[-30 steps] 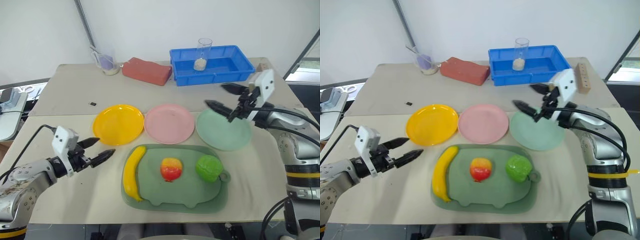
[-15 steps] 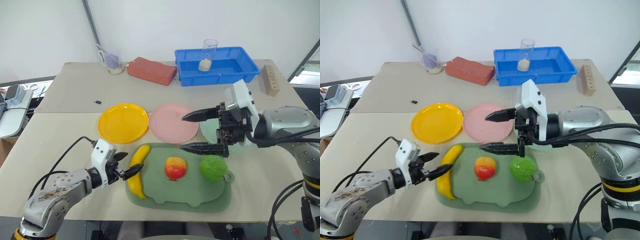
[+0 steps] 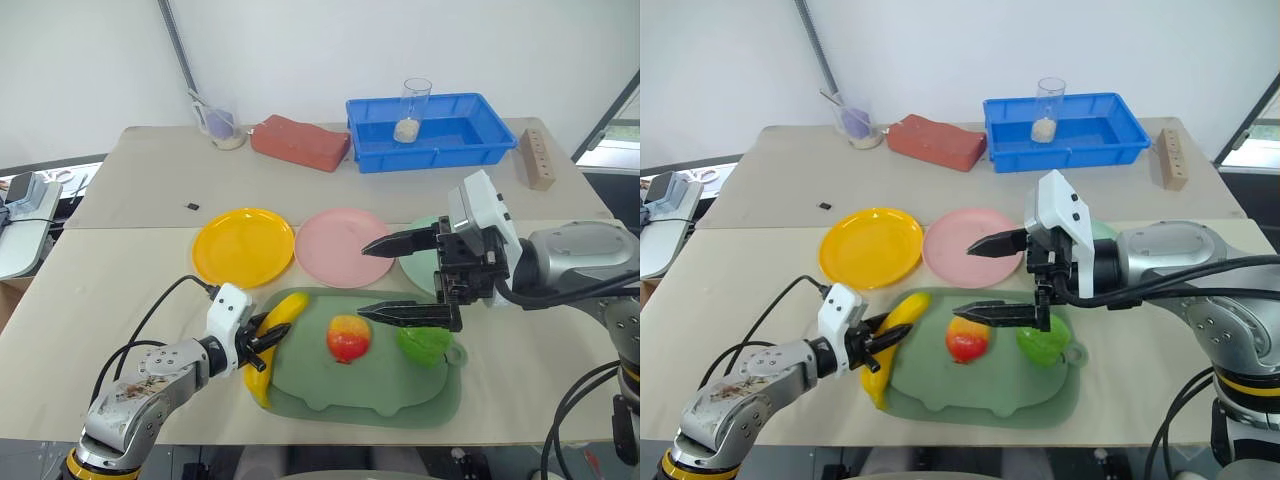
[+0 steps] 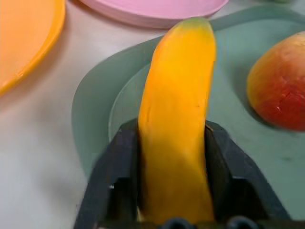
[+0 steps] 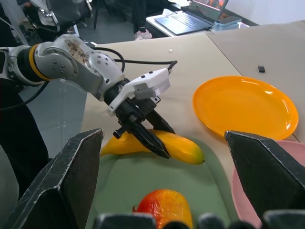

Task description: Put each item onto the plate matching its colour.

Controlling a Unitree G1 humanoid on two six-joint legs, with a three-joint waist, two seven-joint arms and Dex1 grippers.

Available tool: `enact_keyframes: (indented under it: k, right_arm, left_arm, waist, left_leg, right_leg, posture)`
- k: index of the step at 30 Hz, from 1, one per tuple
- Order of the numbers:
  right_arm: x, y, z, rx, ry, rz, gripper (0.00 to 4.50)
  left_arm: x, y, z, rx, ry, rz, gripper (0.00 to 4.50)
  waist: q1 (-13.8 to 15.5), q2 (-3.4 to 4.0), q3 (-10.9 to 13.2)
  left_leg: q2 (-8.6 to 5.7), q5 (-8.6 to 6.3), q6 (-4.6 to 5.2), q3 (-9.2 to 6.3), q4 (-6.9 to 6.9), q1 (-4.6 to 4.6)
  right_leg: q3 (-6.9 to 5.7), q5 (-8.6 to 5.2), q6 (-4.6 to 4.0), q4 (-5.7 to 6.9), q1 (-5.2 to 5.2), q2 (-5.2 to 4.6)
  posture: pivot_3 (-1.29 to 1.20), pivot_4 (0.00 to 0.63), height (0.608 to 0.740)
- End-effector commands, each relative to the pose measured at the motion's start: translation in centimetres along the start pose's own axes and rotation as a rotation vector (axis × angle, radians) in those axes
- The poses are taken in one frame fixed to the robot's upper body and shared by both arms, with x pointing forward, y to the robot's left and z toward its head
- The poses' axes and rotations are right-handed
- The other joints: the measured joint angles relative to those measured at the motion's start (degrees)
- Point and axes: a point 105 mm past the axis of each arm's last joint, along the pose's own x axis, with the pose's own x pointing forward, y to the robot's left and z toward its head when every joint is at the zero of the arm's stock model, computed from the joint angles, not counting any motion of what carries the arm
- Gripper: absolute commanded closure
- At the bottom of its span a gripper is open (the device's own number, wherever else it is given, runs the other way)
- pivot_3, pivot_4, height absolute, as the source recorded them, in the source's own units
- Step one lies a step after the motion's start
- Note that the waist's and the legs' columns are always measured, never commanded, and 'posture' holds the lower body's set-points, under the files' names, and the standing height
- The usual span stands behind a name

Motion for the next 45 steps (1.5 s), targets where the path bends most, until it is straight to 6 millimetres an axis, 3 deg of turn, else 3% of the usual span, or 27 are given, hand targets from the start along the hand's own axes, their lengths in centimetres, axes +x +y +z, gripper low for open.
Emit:
enact_keyframes:
  k: [1,4,11,14,18,23,28,29,35,42,45]
  right_arm:
    - [-0.3,0.2,0.9,-0.040,-0.018,-0.016,0.00]
    - [-0.3,0.0,1.0,-0.039,-0.025,-0.021,0.00]
    - [0.2,-1.5,1.7,-0.034,-0.087,-0.051,0.00]
    - [0.9,-2.4,2.2,-0.060,-0.116,-0.084,0.00]
    - [2.5,-3.6,2.9,-0.091,-0.138,-0.130,0.00]
    - [4.2,-4.4,2.4,-0.090,-0.110,-0.182,0.00]
    - [4.4,-4.6,1.9,-0.102,-0.083,-0.211,0.00]
    - [4.3,-4.7,1.9,-0.103,-0.083,-0.221,0.00]
    - [3.4,-4.9,1.8,-0.109,-0.074,-0.265,0.00]
    - [2.0,-5.2,1.5,-0.105,-0.057,-0.305,0.00]
    - [0.7,-5.1,0.5,-0.098,-0.017,-0.313,0.00]
  left_arm:
    - [-0.4,0.6,0.2,-0.011,-0.005,0.031,3.25]
    - [-1.4,2.8,0.3,-0.009,0.003,0.104,3.25]
    - [-4.0,9.3,4.9,0.074,-0.103,0.145,3.25]
    - [-3.0,11.8,7.4,0.133,-0.144,0.170,3.25]
    - [0.0,14.3,10.2,0.232,-0.172,0.179,3.25]
    - [4.4,14.7,10.6,0.282,-0.148,0.156,3.25]
    - [6.4,15.1,10.6,0.306,-0.141,0.177,3.25]
    - [6.5,15.0,10.8,0.302,-0.150,0.166,2.75]
    - [5.7,14.9,11.8,0.308,-0.180,0.126,0.10]
    - [2.7,13.8,15.7,0.394,-0.232,0.059,0.04]
    - [1.5,10.9,18.0,0.489,-0.258,-0.069,0.04]
  waist:
    - [0.0,0.00,0.0]
    - [-0.1,0.00,0.0]
    - [0.1,-0.03,0.0]
    - [0.2,-0.03,0.0]
    - [0.2,0.00,-0.1]
    - [0.1,0.05,-0.3]
    - [-0.1,0.07,-0.3]
    - [-0.2,0.08,-0.3]
    - [-0.4,0.14,-0.3]
    - [-0.4,0.12,-0.3]
    - [-0.1,0.11,-0.3]
  left_leg:
    - [0.00,0.00,0.00,0.00,0.02,0.00]
    - [0.00,0.00,0.00,0.00,0.05,0.00]
    - [0.02,0.00,0.00,-0.05,0.00,-0.06]
    - [-0.02,0.00,0.00,-0.03,-0.07,-0.14]
    - [-0.03,0.01,0.00,-0.02,-0.15,-0.27]
    - [-0.01,0.04,0.05,-0.05,-0.17,-0.21]
    - [0.17,0.34,0.55,-0.55,-0.23,-0.26]
    - [0.17,0.36,0.58,-0.73,-0.24,-0.25]
    - [0.15,0.36,0.58,-1.16,-0.29,-0.17]
    - [0.14,0.27,0.43,-1.18,-0.28,-0.22]
    - [0.14,0.21,0.33,-1.18,-0.28,-0.26]
  right_leg:
    - [0.00,0.00,0.00,0.00,0.00,0.00]
    - [0.00,0.00,0.00,0.01,-0.01,0.00]
    - [-0.07,0.00,0.00,0.04,-0.21,-0.01]
    - [-0.08,0.00,0.00,0.00,-0.28,-0.04]
    - [-0.08,0.04,0.01,0.01,-0.38,0.00]
    - [-0.07,0.67,0.67,0.15,-0.34,0.14]
    - [0.25,0.75,0.83,0.24,-0.48,0.84]
    - [0.26,0.76,0.82,0.27,-0.46,0.95]
    - [0.25,0.80,0.74,0.43,-0.60,1.15]
    - [0.22,0.89,0.57,0.42,-0.64,1.12]
    - [0.20,0.89,0.55,0.42,-0.65,1.12]
  posture:
    - [0.00,0.150,0.740]
    - [0.00,0.150,0.740]
    - [0.00,0.150,0.740]
    - [0.00,0.150,0.740]
    - [0.00,0.150,0.740]
    - [0.00,0.150,0.740]
    - [0.00,0.150,0.740]
    - [0.00,0.150,0.740]
    - [0.00,0.150,0.740]
    - [0.00,0.150,0.740]
    - [0.00,0.150,0.740]
